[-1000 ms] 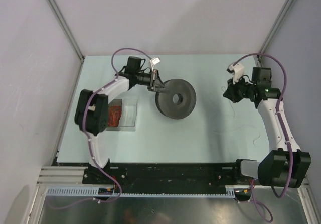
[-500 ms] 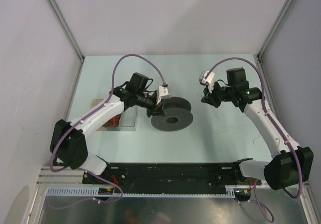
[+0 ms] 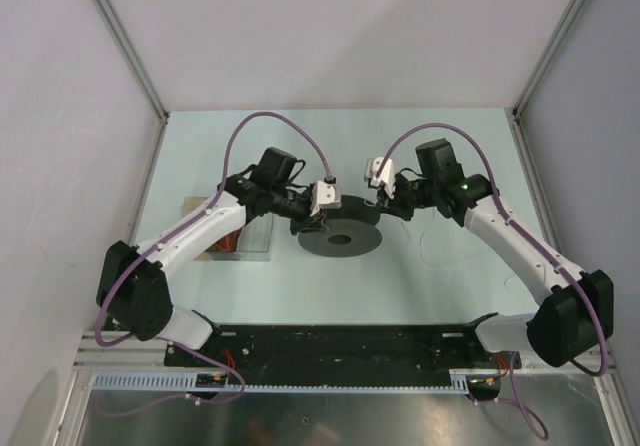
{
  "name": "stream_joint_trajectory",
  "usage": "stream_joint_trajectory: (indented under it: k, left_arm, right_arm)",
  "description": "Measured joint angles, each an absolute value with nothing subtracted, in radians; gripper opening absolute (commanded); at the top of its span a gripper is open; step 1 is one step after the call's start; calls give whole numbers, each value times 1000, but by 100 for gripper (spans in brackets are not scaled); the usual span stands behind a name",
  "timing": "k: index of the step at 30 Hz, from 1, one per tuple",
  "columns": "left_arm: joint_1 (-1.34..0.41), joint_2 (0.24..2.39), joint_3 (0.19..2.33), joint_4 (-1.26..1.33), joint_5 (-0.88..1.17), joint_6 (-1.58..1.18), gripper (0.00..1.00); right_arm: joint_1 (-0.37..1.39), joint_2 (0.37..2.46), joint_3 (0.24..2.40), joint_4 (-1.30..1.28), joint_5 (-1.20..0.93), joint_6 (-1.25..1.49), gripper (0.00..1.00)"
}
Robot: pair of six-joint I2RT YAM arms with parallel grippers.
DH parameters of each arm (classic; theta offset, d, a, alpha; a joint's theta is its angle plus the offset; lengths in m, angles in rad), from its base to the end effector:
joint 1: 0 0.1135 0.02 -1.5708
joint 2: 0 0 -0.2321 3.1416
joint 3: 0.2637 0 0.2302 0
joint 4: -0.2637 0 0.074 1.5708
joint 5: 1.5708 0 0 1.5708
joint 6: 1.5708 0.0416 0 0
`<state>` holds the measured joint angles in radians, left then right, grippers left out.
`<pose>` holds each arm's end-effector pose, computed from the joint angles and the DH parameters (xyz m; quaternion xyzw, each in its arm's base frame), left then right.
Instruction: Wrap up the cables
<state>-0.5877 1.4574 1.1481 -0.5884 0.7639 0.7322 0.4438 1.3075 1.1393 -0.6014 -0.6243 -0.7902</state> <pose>0.2242 -0.1839 0.2523 0.6342 0.6165 -0.3288 0.3310 0.2299 0.1362 0.2846 -0.6047 0.6455 0.2146 0.4143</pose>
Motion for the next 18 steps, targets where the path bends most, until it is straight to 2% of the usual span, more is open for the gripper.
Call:
stream_joint_trajectory:
  k: [4, 6, 13, 18]
  left_arm:
    - [-588, 1454, 1151, -587, 761, 750, 64]
    - [-581, 1443, 1156, -587, 759, 750, 73]
    - [-496, 1327, 1246, -593, 786, 715, 79]
    - [-403, 1343, 1345, -570, 829, 672, 76]
  right_arm:
    - [471, 1343, 1139, -568, -605, -801, 0]
    - [481, 1353, 1139, -555, -595, -813, 0]
    - [508, 1356, 1139, -538, -579, -854, 0]
    - [554, 1365, 1140, -520, -540, -869, 0]
